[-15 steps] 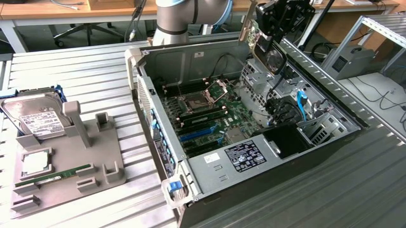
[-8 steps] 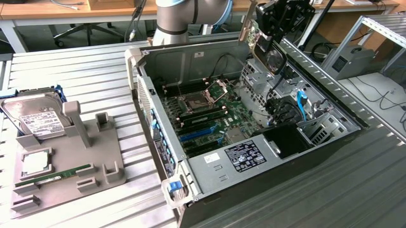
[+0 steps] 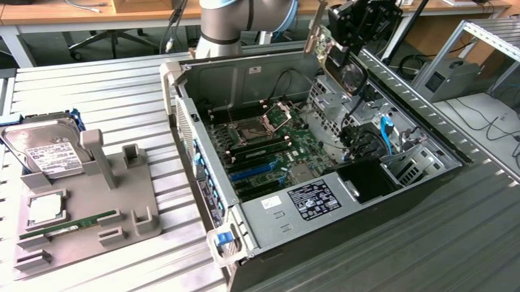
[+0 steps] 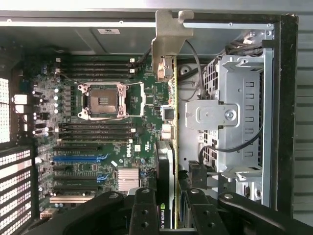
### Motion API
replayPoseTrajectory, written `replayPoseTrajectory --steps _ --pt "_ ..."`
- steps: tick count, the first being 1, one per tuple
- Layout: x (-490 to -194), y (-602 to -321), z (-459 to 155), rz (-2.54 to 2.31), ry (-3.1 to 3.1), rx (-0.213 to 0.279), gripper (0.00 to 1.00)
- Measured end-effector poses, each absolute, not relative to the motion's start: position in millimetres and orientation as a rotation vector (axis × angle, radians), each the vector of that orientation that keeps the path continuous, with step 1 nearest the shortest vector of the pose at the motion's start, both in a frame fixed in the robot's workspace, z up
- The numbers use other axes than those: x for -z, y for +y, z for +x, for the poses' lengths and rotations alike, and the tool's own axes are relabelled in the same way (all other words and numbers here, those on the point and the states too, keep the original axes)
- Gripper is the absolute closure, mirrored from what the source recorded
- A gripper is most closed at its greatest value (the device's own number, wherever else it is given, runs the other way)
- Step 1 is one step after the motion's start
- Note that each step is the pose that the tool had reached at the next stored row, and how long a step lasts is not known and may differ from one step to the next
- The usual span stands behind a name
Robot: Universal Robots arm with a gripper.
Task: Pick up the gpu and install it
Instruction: 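Insert the gpu into the slot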
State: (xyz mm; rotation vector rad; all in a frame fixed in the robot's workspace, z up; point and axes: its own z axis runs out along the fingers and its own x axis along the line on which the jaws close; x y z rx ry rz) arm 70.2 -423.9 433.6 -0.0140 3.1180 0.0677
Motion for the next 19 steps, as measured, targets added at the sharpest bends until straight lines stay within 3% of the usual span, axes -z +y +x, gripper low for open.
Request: replayPoseTrajectory --steps 19 --pt "-433.5 -423.4 70.2 -0.368 3.101 -0.071 0.73"
